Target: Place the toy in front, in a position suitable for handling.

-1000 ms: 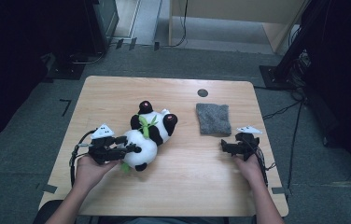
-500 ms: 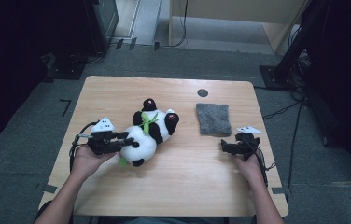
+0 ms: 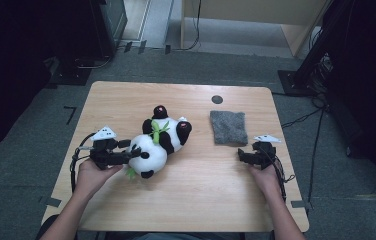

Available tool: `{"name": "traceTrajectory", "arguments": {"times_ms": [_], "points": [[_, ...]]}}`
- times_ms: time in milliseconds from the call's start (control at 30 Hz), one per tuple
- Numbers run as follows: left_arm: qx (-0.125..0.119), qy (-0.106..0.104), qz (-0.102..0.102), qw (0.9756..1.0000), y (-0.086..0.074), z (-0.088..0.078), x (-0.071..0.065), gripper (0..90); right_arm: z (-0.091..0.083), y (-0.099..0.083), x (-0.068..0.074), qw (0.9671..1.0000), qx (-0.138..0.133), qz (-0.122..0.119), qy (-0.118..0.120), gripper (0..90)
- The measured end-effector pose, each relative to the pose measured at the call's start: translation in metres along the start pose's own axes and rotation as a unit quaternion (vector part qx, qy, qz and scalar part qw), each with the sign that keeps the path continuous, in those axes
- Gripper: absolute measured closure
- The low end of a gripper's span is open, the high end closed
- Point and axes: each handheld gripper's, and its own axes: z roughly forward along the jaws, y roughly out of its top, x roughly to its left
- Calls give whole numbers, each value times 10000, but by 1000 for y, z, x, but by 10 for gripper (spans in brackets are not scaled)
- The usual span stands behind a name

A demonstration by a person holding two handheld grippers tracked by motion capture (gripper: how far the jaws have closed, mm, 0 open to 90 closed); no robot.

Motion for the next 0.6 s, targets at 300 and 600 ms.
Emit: {"name": "traceTrajectory", "arguments": {"times_ms": [300, 600], "points": [[-206, 274, 80, 9994, 3, -6, -23, 364, -7, 4, 0, 9998, -113, -59, -180, 219], [-284, 545, -235, 9978, -9, -15, -34, 288, -31, 30, 22, 9970, -650, -75, 422, 289]]}}
